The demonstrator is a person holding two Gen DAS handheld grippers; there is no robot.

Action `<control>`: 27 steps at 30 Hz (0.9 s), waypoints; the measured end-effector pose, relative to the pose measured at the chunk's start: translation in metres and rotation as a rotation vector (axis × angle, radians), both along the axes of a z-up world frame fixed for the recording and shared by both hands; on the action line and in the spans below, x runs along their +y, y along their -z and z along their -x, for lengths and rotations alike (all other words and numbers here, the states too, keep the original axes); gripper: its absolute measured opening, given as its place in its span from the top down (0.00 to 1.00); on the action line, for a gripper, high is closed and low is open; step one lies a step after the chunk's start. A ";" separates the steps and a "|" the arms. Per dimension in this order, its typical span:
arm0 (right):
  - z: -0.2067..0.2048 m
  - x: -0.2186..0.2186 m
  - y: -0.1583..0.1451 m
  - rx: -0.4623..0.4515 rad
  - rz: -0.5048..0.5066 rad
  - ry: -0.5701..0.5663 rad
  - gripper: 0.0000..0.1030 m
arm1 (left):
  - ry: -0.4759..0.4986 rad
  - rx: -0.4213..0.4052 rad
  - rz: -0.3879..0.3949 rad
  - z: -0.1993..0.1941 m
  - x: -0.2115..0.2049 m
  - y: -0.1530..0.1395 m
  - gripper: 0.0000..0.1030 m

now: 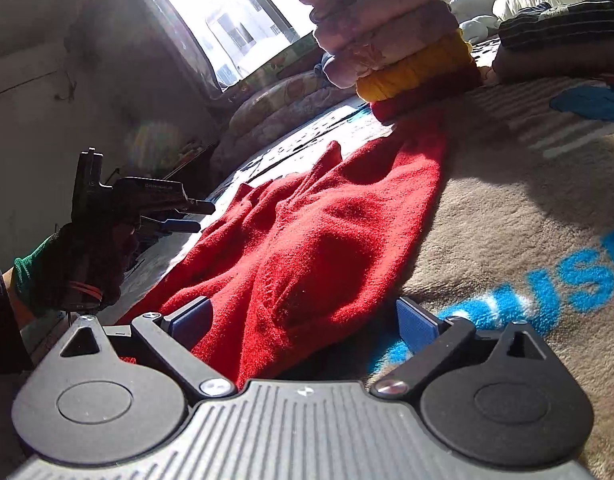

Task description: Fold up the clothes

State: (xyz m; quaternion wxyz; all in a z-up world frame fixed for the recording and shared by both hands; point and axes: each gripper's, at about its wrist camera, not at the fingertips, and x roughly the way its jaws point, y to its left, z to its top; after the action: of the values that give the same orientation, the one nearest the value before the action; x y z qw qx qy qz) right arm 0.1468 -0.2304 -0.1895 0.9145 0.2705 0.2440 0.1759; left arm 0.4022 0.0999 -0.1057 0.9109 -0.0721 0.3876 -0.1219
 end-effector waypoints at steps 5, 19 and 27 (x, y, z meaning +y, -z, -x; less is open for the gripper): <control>0.001 0.001 0.000 -0.004 -0.001 -0.003 0.05 | 0.024 0.022 -0.039 -0.028 -0.013 0.001 0.64; 0.001 0.000 0.001 -0.010 -0.011 -0.013 0.03 | 0.013 0.043 -0.097 -0.046 -0.038 -0.001 0.98; 0.002 -0.001 0.002 -0.017 -0.023 -0.012 0.03 | -0.049 -0.056 -0.113 -0.009 -0.004 -0.039 0.98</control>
State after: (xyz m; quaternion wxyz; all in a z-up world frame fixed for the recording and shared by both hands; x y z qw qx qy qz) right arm 0.1451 -0.2310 -0.1911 0.9123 0.2782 0.2355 0.1865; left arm 0.4110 0.0962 -0.0664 0.9267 -0.0264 0.3665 -0.0791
